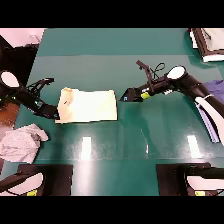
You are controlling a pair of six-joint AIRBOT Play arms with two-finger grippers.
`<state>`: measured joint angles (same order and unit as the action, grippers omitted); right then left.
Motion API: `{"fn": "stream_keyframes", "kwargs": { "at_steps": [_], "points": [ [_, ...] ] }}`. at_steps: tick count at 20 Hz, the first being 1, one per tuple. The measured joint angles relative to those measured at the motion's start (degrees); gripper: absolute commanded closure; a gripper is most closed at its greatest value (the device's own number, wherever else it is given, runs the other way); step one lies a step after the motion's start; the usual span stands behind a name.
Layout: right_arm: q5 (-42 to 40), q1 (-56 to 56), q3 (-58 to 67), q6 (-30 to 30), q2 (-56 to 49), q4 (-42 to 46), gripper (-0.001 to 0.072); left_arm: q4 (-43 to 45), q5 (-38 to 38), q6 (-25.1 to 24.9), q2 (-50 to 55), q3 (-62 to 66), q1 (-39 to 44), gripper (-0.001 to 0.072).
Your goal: Fold the shirts.
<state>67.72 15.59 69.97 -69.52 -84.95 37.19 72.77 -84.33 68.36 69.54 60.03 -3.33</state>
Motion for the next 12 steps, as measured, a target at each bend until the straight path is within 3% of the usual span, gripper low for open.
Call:
{"fn": "stream_keyframes", "kwargs": {
  "at_steps": [3, 5, 12],
  "points": [
    [-1.03, -1.53, -0.83, -1.84, 0.04, 0.11, 0.0136, -1.01, 2.93, 1.29, -0.33, 0.50, -0.02, 0.0229],
    [-3.93, -2.19, -2.67, -2.51, -0.04, 0.13, 0.0136, -4.42, 4.96, 1.84, -0.46, 1.46, -0.02, 0.0670],
    [-12.13, 1.22, -3.50, -3.34, -8.11, -4.24, 0.0135, -17.29, 12.15, -0.61, -0.57, 2.75, 0.00, 0.0682]
  ]
}}
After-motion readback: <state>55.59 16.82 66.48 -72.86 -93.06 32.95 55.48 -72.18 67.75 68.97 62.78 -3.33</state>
